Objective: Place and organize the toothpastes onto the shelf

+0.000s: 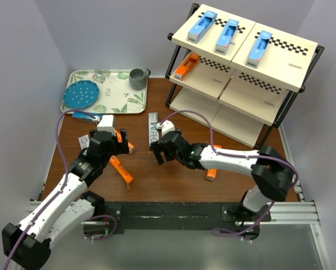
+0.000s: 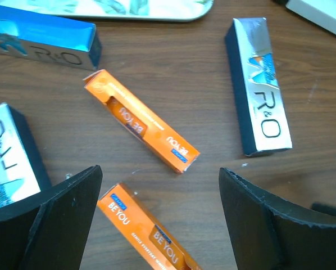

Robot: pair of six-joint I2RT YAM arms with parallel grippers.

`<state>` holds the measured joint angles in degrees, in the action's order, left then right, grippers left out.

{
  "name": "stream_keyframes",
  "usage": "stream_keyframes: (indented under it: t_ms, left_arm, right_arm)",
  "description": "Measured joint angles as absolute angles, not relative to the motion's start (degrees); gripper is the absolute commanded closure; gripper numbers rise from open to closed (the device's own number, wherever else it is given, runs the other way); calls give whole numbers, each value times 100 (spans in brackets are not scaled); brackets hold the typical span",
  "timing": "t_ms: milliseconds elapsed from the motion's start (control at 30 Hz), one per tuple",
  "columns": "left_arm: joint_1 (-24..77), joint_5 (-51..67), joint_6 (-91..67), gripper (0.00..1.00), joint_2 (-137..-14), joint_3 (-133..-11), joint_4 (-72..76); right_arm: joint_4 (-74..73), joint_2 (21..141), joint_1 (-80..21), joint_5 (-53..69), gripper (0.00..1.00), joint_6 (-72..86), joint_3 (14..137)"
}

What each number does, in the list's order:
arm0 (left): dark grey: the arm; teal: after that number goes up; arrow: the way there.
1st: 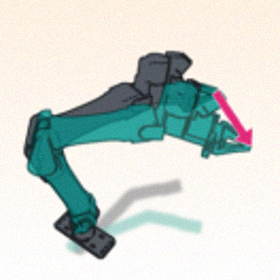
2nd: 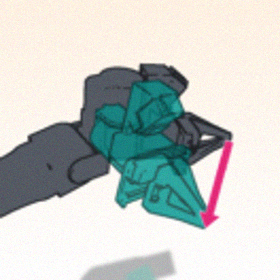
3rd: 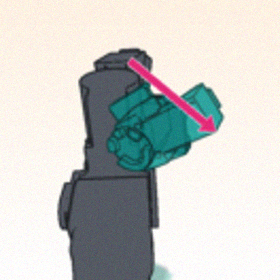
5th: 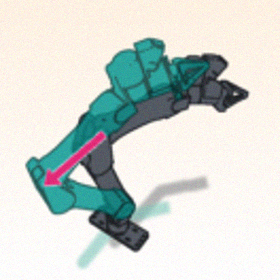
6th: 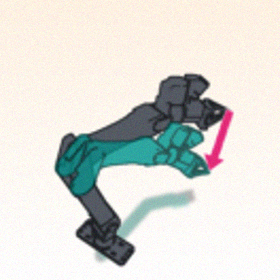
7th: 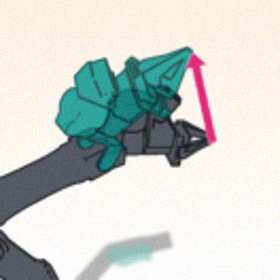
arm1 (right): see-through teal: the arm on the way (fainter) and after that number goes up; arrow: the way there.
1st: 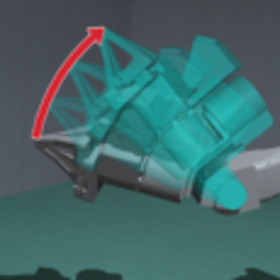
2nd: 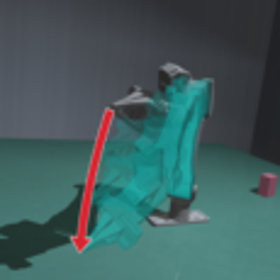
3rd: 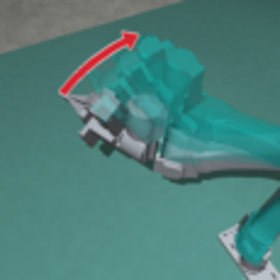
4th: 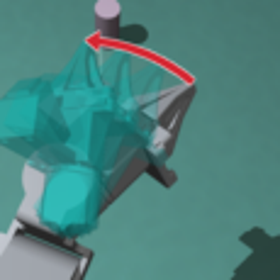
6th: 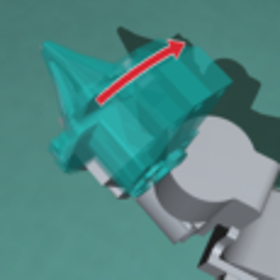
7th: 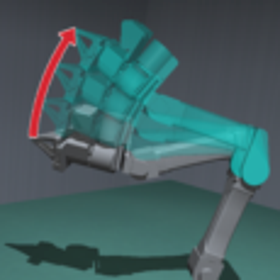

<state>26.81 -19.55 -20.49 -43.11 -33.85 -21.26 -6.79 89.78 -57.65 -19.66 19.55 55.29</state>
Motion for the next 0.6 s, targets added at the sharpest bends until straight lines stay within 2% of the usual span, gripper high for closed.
stream_keyframes:
  t_ms: [333, 600]
  left_arm:
    - [2681, -2768, -2043, 11, -3326, -3385, -2209]
    - [2681, -3015, -2036, 12, -2884, -3385, -2189]
  right_arm:
    - [1153, 10584, -6045, -1332, 11, 1170, 6252]
    - [1809, 11343, -6080, -1009, 13, 954, 6799]
